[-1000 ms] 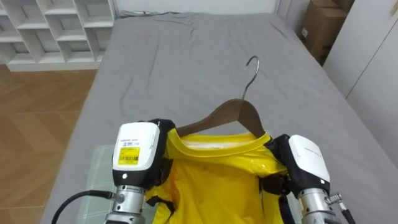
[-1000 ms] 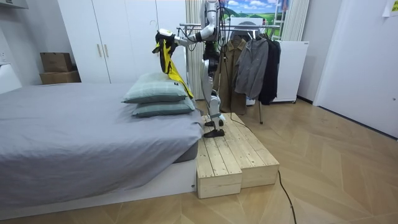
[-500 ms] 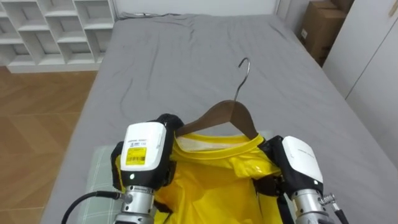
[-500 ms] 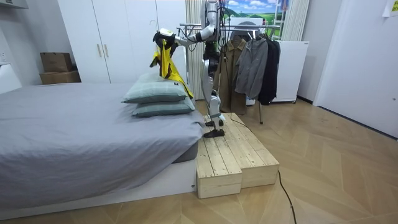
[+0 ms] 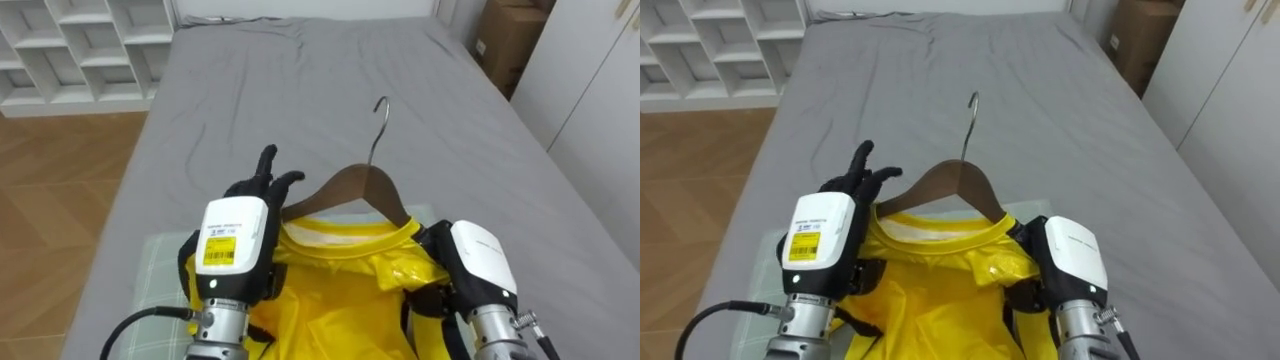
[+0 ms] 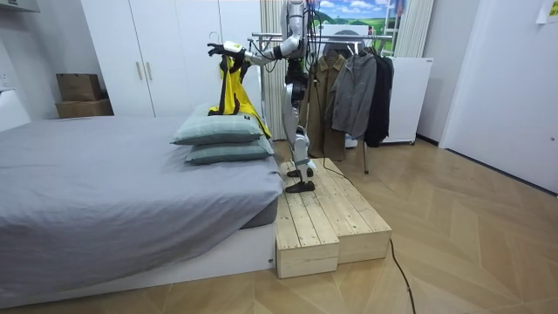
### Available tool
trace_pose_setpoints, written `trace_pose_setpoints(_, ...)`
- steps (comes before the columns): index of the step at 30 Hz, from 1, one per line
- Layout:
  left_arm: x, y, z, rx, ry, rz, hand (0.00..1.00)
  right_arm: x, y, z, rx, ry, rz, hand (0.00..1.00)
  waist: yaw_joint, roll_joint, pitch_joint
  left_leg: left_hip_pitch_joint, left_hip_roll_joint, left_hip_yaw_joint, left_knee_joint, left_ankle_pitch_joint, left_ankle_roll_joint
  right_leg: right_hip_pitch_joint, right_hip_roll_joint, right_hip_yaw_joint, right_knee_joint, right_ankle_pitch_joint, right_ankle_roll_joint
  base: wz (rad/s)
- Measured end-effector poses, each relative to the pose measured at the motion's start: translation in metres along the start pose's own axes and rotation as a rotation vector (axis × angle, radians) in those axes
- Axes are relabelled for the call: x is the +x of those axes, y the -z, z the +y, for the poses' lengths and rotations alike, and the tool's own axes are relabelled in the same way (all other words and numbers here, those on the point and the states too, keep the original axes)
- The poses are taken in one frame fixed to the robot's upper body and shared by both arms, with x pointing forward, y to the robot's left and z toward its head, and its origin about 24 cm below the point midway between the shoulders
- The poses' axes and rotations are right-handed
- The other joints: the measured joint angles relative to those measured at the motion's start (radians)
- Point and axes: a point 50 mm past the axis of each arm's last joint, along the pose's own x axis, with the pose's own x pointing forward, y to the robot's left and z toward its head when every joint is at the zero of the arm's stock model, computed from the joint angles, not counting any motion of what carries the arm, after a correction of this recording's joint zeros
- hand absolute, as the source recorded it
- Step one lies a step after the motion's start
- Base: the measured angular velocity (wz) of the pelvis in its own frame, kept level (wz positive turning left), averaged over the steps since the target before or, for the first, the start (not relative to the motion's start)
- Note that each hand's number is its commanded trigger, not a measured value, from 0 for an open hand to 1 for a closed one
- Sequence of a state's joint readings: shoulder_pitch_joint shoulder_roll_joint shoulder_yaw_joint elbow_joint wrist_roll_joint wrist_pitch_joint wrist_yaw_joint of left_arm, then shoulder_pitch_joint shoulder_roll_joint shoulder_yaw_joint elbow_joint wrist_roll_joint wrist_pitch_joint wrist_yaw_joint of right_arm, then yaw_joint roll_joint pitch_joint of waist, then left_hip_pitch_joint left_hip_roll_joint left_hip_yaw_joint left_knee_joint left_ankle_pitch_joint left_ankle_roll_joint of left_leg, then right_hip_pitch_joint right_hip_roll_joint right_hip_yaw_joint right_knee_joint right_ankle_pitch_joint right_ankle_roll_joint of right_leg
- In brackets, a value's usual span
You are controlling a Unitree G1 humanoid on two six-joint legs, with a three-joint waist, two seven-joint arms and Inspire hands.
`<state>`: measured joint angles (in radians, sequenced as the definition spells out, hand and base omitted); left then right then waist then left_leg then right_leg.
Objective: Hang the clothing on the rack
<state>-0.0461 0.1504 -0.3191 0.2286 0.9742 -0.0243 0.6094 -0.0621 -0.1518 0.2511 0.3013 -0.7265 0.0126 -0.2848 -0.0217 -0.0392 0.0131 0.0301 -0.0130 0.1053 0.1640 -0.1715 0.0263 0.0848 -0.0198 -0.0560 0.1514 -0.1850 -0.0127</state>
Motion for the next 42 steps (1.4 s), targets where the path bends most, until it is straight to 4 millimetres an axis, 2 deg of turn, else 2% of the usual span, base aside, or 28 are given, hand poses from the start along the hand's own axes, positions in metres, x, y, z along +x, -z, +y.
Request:
trace_pose_setpoints(10,0.000,0.000,-0.002,0.001,0.039,-0.006,0.00,0.000,0.002,-0.002,-0.034,0.003,-0.007,1.00,-0.003,0.001,-0.0004,0.000,0.000,0.002,0.000,0.000,0.000,0.000,0.000,-0.001,0.000,0.000,0.000,0.00)
trace_pose_setpoints(19,-0.002,0.006,-0.002,0.022,0.087,-0.004,0.00,0.001,0.017,-0.016,-0.052,0.052,0.040,1.00,-0.008,0.001,-0.0016,0.003,0.000,0.005,0.000,0.000,0.000,0.001,0.000,0.002,0.000,0.000,0.000,0.00)
trace_pose_setpoints(25,0.004,0.006,0.007,0.017,0.053,-0.002,0.00,0.001,0.031,-0.032,-0.061,0.107,0.083,1.00,-0.020,-0.003,-0.0054,0.000,0.001,0.001,0.002,0.000,0.000,-0.001,0.000,0.000,0.003,0.000,0.000,0.00)
trace_pose_setpoints(30,0.003,0.007,0.011,0.014,0.038,-0.003,0.00,0.001,0.036,-0.040,-0.027,0.188,0.106,1.00,-0.034,-0.014,-0.0141,0.002,0.001,0.001,0.002,0.000,0.000,0.001,0.001,0.003,0.003,0.000,0.000,0.00)
trace_pose_setpoints(33,0.000,0.009,0.010,0.021,0.046,0.001,0.00,0.000,0.040,-0.046,-0.025,0.236,0.119,1.00,-0.040,-0.014,-0.0141,0.003,0.001,0.003,0.002,0.000,0.000,0.001,0.000,0.005,0.003,0.000,0.000,0.00)
trace_pose_setpoints(37,-0.001,0.010,0.012,0.028,0.062,-0.003,0.00,-0.001,0.042,-0.047,-0.021,0.255,0.126,1.00,-0.056,-0.011,-0.0154,0.005,0.001,0.006,0.002,0.000,0.000,0.005,0.000,0.006,0.002,0.000,0.000,0.00)
trace_pose_setpoints(42,-0.003,0.005,0.007,0.017,0.082,-0.020,0.00,-0.011,0.052,-0.038,0.029,0.229,0.181,1.00,-0.064,-0.009,-0.0146,0.022,0.001,0.023,0.000,0.000,0.000,0.017,0.000,0.017,0.001,0.000,0.000,-0.08)
